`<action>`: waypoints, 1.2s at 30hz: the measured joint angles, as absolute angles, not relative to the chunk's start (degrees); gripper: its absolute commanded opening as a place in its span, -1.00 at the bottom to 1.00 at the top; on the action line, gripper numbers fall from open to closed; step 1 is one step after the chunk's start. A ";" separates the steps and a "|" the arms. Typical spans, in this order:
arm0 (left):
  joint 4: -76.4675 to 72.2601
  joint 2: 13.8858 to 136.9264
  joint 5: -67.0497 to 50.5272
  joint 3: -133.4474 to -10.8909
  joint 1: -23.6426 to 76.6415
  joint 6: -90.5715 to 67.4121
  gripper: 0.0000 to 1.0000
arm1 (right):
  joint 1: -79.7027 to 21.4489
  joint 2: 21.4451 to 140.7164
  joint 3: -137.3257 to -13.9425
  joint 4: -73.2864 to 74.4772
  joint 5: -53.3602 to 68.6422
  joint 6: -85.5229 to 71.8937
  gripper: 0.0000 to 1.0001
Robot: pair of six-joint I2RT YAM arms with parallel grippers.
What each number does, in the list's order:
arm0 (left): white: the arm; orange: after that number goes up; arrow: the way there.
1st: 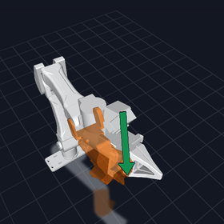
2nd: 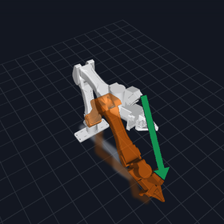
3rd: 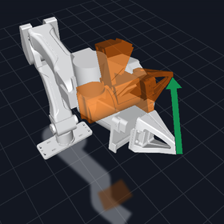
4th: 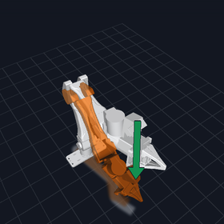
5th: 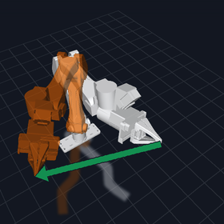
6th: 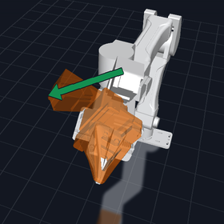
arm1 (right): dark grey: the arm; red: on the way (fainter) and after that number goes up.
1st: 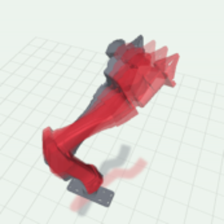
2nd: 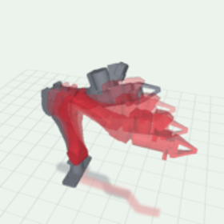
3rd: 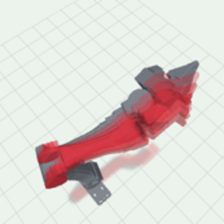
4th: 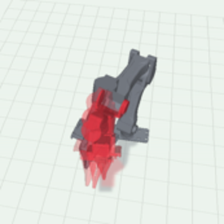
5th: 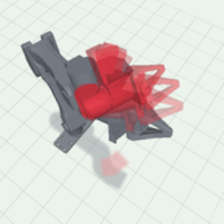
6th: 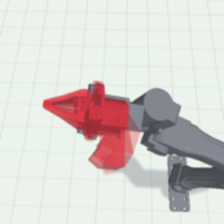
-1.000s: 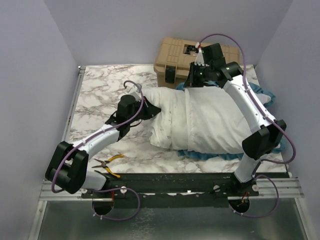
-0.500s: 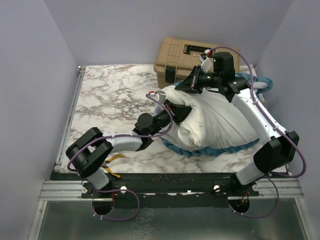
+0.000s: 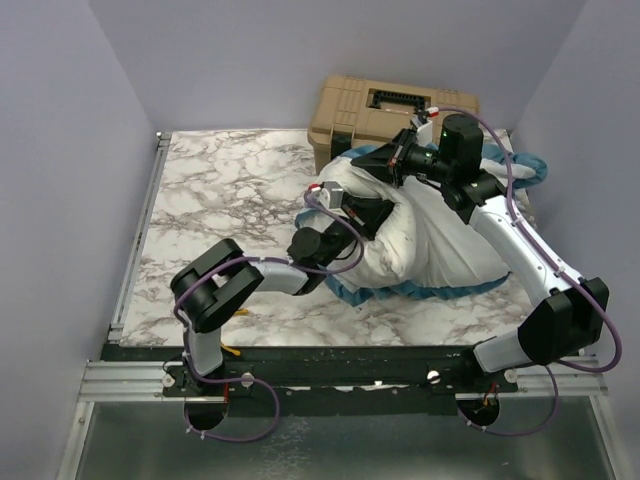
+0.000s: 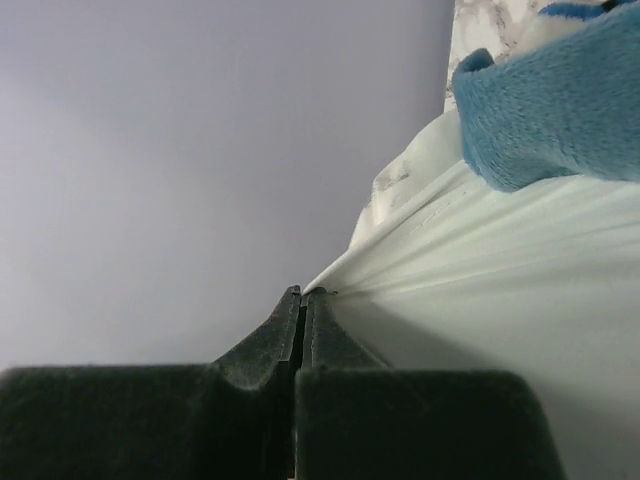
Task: Put the pillow into the pillowcase
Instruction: Stuff the pillow into the pillowcase.
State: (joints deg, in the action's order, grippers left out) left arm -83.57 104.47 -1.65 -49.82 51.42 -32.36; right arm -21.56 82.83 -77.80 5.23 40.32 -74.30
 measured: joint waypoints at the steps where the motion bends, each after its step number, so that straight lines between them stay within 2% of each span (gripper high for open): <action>1: -83.61 105.51 -1.63 -50.41 51.33 -32.51 -1.00 | -21.56 82.83 -77.80 5.23 40.21 -74.54 -1.00; 5: -81.32 110.39 -1.39 -54.46 51.07 -33.78 -1.00 | -21.56 82.96 -77.82 5.76 39.42 -75.79 -1.00; 11: -68.53 115.31 -0.99 -63.40 50.06 -35.64 -1.00 | -21.26 84.27 -79.24 6.68 37.56 -76.49 -1.00; 16: -61.65 116.31 -1.02 -63.92 49.15 -38.79 -1.00 | -21.26 85.60 -87.24 20.16 36.21 -66.81 -0.76; 19: -59.59 116.14 -1.96 -63.92 49.08 -41.28 -1.00 | -21.74 87.46 -97.30 34.46 31.53 -54.63 -0.05; 22: -56.97 116.07 -4.62 -64.71 48.95 -44.42 -1.00 | -23.14 88.27 -105.56 46.96 23.97 -42.46 0.50; 24: -54.78 116.29 -6.04 -65.30 48.93 -46.00 -1.00 | -24.32 87.35 -107.48 51.94 20.05 -37.12 0.77; 27: -51.75 117.67 -7.97 -66.63 48.77 -48.99 -1.00 | -26.83 84.14 -108.12 56.34 15.84 -31.48 0.97; 30: -50.92 118.72 -9.15 -67.88 48.71 -51.40 -1.00 | -28.08 80.16 -107.83 60.38 11.03 -27.51 0.99; 36: -50.89 121.43 -11.20 -71.99 48.60 -54.15 -1.00 | -27.68 72.31 -99.48 65.56 0.16 -23.62 0.99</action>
State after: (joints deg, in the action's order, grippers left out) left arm -50.89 121.43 -11.20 -71.99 48.60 -54.15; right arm -27.68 72.31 -99.48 65.56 0.16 -23.62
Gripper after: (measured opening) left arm 0.014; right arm 0.994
